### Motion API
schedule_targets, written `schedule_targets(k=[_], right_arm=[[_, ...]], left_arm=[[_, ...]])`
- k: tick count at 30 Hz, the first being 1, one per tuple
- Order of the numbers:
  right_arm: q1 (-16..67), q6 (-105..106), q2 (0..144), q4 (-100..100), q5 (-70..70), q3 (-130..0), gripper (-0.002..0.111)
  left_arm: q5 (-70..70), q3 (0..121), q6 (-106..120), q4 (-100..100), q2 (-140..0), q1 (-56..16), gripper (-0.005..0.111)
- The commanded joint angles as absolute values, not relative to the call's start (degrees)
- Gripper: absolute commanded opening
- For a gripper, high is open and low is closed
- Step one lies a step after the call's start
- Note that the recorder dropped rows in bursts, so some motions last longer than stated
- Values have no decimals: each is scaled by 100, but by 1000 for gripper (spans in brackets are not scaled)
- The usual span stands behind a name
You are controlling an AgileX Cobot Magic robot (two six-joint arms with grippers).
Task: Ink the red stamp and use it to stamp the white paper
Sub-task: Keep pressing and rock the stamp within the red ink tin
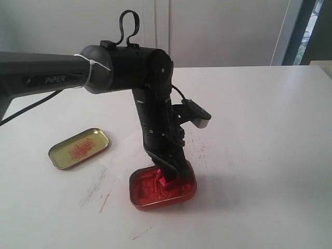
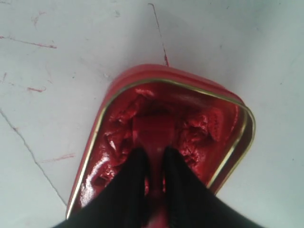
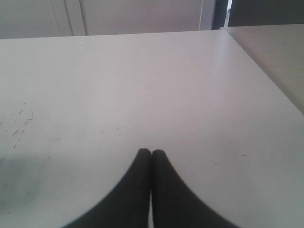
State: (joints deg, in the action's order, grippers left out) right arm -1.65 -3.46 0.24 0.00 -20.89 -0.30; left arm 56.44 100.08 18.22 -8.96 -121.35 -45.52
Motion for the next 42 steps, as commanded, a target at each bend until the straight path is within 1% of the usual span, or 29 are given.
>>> schedule_targets(k=[1, 22, 29, 42], right_arm=[[-172, -373, 0, 0, -2012, 0, 0], [-172, -373, 0, 0, -2012, 0, 0], [-172, -373, 0, 0, -2012, 0, 0], [-172, -373, 0, 0, -2012, 0, 0]], left_arm=[[5832, 10074, 1780, -937, -12070, -4607, 0], [6068, 10074, 1780, -928, -12057, -4607, 0], [6426, 10597, 1757, -842, -12057, -4607, 0], [6525, 10666, 1660, -828, -12057, -4607, 0]])
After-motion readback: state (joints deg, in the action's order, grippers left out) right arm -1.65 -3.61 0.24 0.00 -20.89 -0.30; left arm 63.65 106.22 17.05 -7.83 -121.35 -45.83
